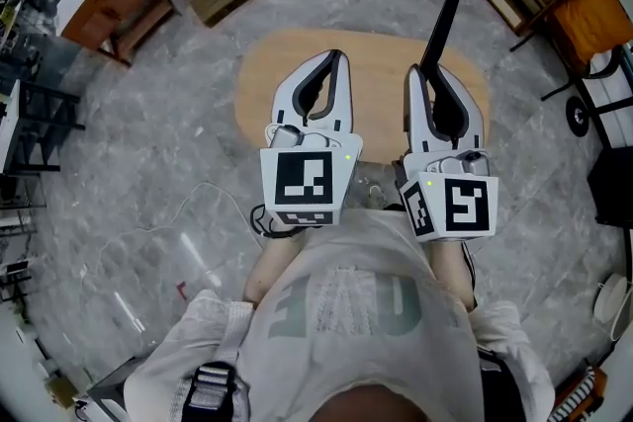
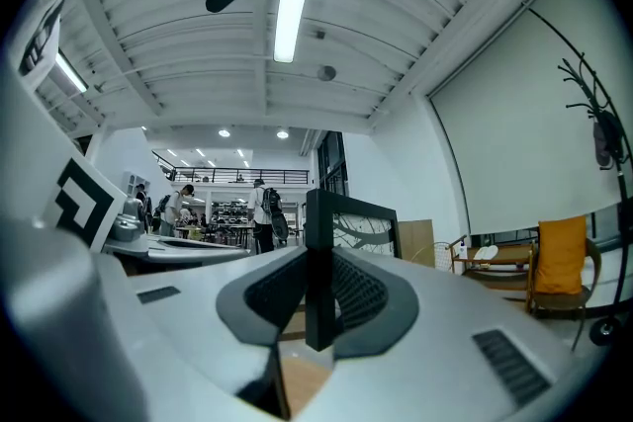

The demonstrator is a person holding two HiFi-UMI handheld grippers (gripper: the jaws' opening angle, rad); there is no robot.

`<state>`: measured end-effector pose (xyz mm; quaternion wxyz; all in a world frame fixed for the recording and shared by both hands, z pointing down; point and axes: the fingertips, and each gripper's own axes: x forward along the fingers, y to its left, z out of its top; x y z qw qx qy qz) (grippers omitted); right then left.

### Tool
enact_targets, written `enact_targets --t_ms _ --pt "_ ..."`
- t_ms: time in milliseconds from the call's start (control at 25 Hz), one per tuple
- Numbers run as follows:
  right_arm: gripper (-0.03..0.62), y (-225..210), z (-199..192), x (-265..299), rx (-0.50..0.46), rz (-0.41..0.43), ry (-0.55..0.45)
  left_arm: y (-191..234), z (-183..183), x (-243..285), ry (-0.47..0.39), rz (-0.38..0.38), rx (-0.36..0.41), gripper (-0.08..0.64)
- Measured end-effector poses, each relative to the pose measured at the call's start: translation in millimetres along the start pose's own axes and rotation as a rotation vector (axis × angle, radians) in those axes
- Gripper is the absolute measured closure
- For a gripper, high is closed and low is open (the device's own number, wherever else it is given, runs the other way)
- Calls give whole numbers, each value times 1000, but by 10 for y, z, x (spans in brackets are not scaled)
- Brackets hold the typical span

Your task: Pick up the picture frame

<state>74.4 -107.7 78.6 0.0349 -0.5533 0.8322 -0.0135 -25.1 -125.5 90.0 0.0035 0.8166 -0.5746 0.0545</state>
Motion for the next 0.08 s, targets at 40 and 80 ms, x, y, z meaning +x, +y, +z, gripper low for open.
enact_targets --t_ms 40,80 --pt "511 1 -19 2 0 0 3 2 -14 2 2 0 -1 551" --pt "511 2 -37 4 0 0 6 4 -28 4 3 0 -1 551"
